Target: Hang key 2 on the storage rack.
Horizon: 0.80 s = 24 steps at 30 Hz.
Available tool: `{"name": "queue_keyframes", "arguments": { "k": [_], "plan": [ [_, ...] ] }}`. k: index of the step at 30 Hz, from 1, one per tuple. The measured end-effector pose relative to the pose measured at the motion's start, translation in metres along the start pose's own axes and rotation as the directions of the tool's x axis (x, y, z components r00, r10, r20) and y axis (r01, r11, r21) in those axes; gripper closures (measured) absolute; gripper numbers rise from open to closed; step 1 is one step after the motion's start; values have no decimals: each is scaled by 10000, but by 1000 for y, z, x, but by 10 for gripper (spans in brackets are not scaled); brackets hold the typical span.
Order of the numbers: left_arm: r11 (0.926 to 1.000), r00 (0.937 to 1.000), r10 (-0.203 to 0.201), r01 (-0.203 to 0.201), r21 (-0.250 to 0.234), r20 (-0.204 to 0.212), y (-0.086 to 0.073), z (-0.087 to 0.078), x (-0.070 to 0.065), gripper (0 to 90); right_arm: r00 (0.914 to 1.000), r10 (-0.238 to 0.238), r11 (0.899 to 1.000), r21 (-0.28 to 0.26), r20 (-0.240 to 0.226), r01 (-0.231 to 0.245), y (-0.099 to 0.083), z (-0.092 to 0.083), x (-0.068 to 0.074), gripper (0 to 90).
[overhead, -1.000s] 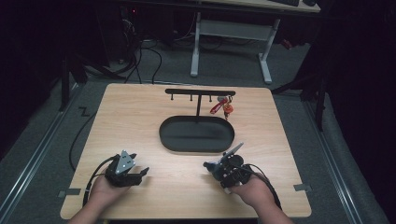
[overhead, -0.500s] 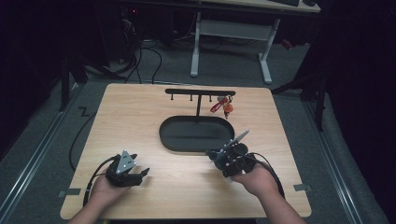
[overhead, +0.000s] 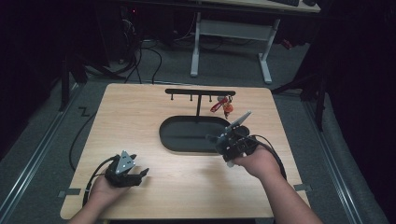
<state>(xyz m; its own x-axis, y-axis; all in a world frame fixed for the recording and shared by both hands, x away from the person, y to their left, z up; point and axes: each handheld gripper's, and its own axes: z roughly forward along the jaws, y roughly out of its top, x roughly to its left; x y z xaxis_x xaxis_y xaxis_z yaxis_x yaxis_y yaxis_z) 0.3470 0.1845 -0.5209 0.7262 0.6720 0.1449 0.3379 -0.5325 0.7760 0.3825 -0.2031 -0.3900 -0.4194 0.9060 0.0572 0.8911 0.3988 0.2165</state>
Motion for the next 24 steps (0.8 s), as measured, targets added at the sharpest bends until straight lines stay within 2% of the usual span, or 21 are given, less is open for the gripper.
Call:
{"name": "queue_keyframes", "arguments": {
  "k": [6,12,24],
  "plan": [
    [10000,10000,20,-20,26,19,0,-1,0,285,9999,115,9999,-30,13,-115,16,-13,-2,471],
    [10000,10000,39,-39,16,4,0,0,0,286,10000,5,10000,0,-79,-5,35,-26,-3,471],
    [9999,9999,102,-103,72,37,-1,1,0,286,10000,85,9994,-335,43,-84,66,-48,-8,470]
  ]
}}
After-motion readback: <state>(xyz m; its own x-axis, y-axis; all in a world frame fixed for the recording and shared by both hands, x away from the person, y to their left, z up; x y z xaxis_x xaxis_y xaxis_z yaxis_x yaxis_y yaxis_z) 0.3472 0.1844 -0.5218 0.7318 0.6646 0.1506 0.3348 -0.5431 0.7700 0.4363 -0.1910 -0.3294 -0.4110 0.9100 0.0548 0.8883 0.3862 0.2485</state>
